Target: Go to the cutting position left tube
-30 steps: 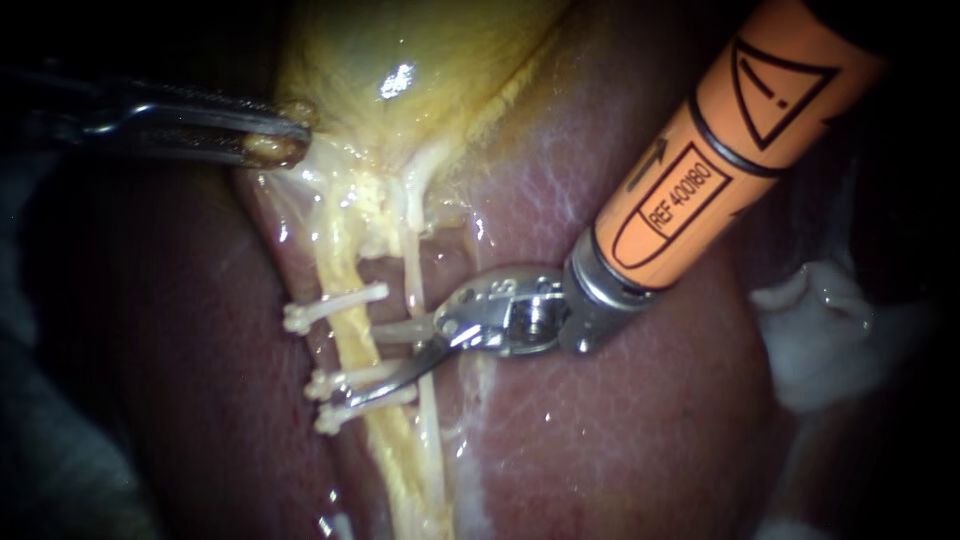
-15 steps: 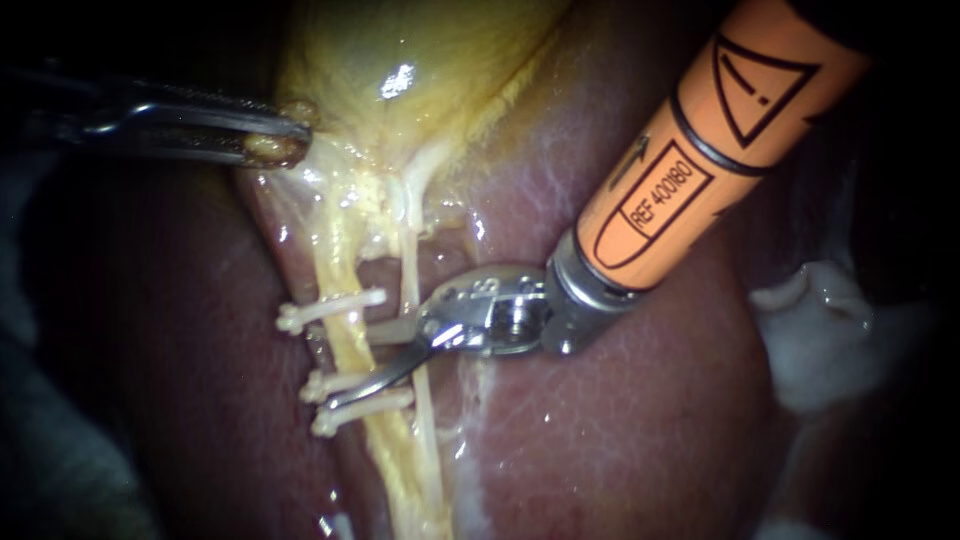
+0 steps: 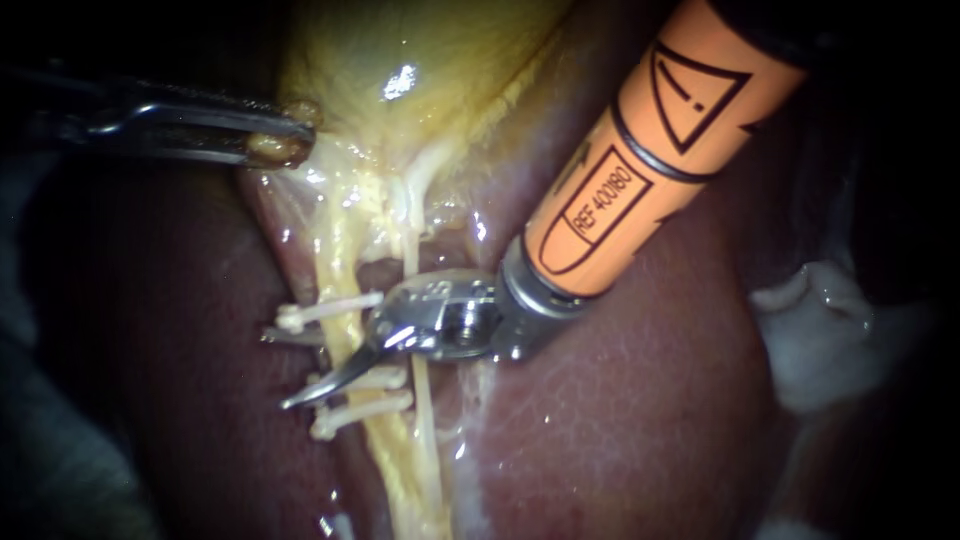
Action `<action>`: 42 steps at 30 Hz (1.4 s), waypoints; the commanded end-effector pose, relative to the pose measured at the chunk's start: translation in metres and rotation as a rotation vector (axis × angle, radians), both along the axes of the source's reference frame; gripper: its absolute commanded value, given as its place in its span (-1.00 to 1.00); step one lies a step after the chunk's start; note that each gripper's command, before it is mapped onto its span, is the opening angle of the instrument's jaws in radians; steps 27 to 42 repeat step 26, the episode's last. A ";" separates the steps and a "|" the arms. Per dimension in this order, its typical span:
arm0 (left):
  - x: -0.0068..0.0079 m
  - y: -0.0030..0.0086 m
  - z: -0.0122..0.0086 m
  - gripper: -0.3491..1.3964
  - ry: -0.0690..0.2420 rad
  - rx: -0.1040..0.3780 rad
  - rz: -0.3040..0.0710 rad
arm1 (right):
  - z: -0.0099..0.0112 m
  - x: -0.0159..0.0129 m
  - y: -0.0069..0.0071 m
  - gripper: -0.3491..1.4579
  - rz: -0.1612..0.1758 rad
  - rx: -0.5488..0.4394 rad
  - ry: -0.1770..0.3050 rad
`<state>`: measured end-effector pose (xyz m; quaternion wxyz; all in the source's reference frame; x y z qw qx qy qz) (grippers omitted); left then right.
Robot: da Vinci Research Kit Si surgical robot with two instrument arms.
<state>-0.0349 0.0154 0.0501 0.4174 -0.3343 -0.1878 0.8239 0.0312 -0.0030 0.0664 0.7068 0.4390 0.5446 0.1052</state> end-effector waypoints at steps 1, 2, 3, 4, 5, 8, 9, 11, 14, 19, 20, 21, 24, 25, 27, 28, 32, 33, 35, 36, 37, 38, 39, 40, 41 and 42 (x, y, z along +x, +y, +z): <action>0.0000 0.0000 0.0000 -1.00 0.000 0.000 0.000 | -0.0001 0.0000 -0.0001 0.88 -0.001 0.001 0.001; 0.0000 0.0000 0.0000 -1.00 0.000 0.000 0.000 | -0.0003 0.0000 -0.0002 0.88 -0.001 0.002 0.004; 0.0000 0.0000 0.0000 -1.00 0.000 0.000 0.000 | -0.0006 0.0000 -0.0002 0.88 0.002 0.010 0.007; 0.0000 0.0000 0.0000 -1.00 0.000 0.000 0.000 | -0.0008 0.0000 -0.0002 0.88 0.002 0.012 0.010; 0.0000 0.0000 0.0000 -1.00 0.000 0.000 0.000 | -0.0011 0.0000 -0.0002 0.88 0.004 0.021 0.013; 0.0001 0.0000 0.0000 -1.00 0.000 0.000 0.000 | -0.0024 -0.0002 -0.0002 0.88 0.002 0.042 0.027; 0.0001 0.0000 0.0000 -1.00 0.000 0.000 0.001 | -0.0028 -0.0002 -0.0002 0.88 -0.001 0.046 0.036; 0.0001 0.0000 0.0000 -1.00 0.000 0.000 0.001 | -0.0038 -0.0003 -0.0003 0.88 -0.009 0.069 0.047; 0.0001 0.0000 0.0000 -1.00 0.000 0.000 0.001 | -0.0050 -0.0004 -0.0004 0.86 -0.016 0.092 0.069; 0.0001 0.0000 0.0000 -1.00 0.000 0.000 0.001 | -0.0059 -0.0004 -0.0001 0.86 -0.016 0.099 0.081; 0.0001 0.0000 0.0000 -1.00 0.000 0.000 0.001 | -0.0059 -0.0005 -0.0001 0.86 -0.016 0.100 0.081; 0.0001 0.0000 0.0000 -1.00 0.000 0.000 0.001 | -0.0059 -0.0005 0.0000 0.86 -0.016 0.100 0.081; 0.0001 0.0001 0.0001 -1.00 0.000 0.000 0.001 | -0.0057 -0.0005 0.0000 0.86 -0.016 0.099 0.080; 0.0001 0.0001 0.0001 -1.00 0.000 0.000 0.001 | -0.0056 -0.0005 0.0001 0.86 -0.016 0.099 0.080; 0.0001 0.0001 0.0001 -1.00 0.000 0.000 0.001 | -0.0055 -0.0006 0.0001 0.84 -0.013 0.103 0.076; 0.0001 0.0001 0.0001 -1.00 0.000 0.000 0.001 | -0.0055 -0.0006 0.0001 0.84 -0.013 0.103 0.076; 0.0001 0.0001 0.0001 -1.00 0.000 0.000 0.001 | -0.0055 -0.0006 0.0001 0.84 -0.013 0.103 0.076; 0.0001 0.0001 0.0001 -1.00 0.000 0.000 0.001 | -0.0055 -0.0006 0.0001 0.84 -0.013 0.103 0.076; 0.0001 0.0001 0.0001 -1.00 0.000 0.000 0.001 | -0.0055 -0.0006 0.0001 0.84 -0.013 0.103 0.076; 0.0001 0.0001 0.0001 -1.00 0.000 0.000 0.001 | -0.0055 -0.0006 0.0001 0.84 -0.013 0.103 0.076; 0.0001 0.0001 0.0001 -1.00 0.000 0.000 0.001 | -0.0055 -0.0006 0.0001 0.84 -0.013 0.103 0.076; 0.0001 0.0001 0.0001 -1.00 0.000 0.000 0.001 | -0.0055 -0.0006 0.0001 0.84 -0.013 0.103 0.076; 0.0001 0.0001 0.0001 -1.00 0.000 0.000 0.001 | -0.0055 -0.0006 0.0001 0.84 -0.013 0.103 0.076; 0.0001 0.0001 0.0001 -1.00 0.000 0.000 0.001 | -0.0055 -0.0006 0.0001 0.84 -0.013 0.103 0.076; 0.0001 0.0001 0.0001 -1.00 0.000 0.000 0.001 | -0.0055 -0.0006 0.0001 0.84 -0.013 0.103 0.076; 0.0001 0.0001 0.0001 -1.00 0.000 0.000 0.001 | -0.0055 -0.0006 0.0001 0.84 -0.013 0.103 0.076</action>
